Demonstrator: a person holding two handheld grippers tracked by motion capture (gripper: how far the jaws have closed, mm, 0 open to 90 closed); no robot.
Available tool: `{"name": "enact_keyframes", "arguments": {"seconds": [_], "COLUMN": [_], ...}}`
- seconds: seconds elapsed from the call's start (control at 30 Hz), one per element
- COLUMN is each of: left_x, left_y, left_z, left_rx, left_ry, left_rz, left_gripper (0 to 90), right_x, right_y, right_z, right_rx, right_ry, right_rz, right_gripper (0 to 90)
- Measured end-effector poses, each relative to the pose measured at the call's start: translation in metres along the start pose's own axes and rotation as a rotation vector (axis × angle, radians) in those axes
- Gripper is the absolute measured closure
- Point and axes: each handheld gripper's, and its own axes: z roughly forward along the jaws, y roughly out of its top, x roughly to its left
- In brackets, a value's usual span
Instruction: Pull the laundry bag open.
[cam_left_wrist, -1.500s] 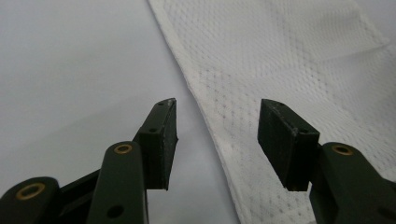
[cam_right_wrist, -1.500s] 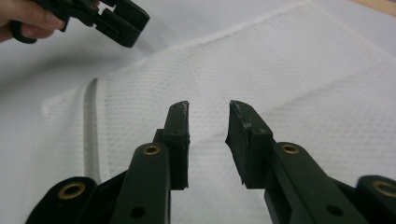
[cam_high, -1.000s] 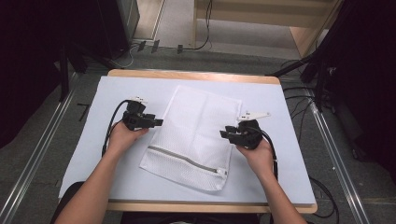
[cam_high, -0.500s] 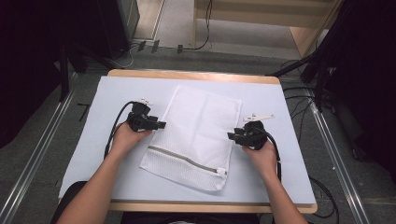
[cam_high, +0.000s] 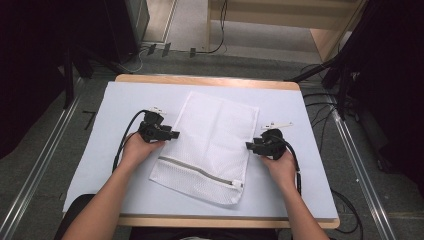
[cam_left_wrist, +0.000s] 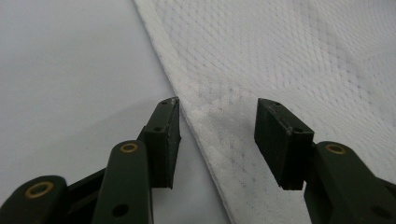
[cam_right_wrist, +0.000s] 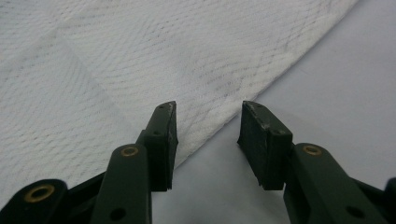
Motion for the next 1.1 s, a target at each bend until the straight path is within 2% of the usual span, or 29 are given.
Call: {"name": "enact_keyframes", "arguments": {"seconds": [0.1,0.23,0.3,0.4,0.47,0.57,0.63,0.77,0.8,1.1], "left_x": [-0.001,-0.002,-0.003,-0.003,-0.002,-0.002,-0.002,-0.003,-0.002,0.001], "left_y": [-0.001,-0.001,-0.001,-0.001,-0.001,-0.001,0.000,0.000,0.000,-0.004], "left_z": [0.001,0.002,0.002,0.003,0.003,0.003,0.003,0.000,-0.002,-0.013], "left_rx": [-0.007,-0.002,-0.002,0.008,0.013,0.020,0.022,0.021,0.019,-0.009], "left_ry": [0.020,-0.009,0.000,-0.027,-0.035,-0.044,-0.039,-0.034,-0.036,-0.028], "left_rz": [-0.002,-0.015,-0.011,-0.030,-0.039,-0.049,-0.052,-0.051,-0.054,-0.068], "left_gripper": [60.6,70.1,76.1,83.9,87.6,89.7,90.0,90.0,90.0,90.0], "right_x": [0.002,0.005,0.006,0.008,0.008,0.008,0.007,0.007,0.007,0.007], "right_y": [0.000,0.000,0.001,0.002,0.003,0.005,0.007,0.012,0.013,0.022], "right_z": [0.001,0.003,0.004,0.004,0.005,0.007,0.008,0.009,0.010,0.013], "right_rx": [-0.002,-0.004,-0.005,0.004,0.008,0.014,0.020,0.047,0.047,0.035], "right_ry": [-0.010,-0.020,-0.034,-0.068,-0.061,-0.054,-0.036,-0.030,-0.022,-0.015], "right_rz": [-0.006,-0.001,-0.007,-0.021,-0.014,-0.008,0.014,0.005,0.015,0.007], "right_gripper": [58.8,61.5,66.0,73.3,78.4,85.9,89.2,90.0,90.0,89.9]}}
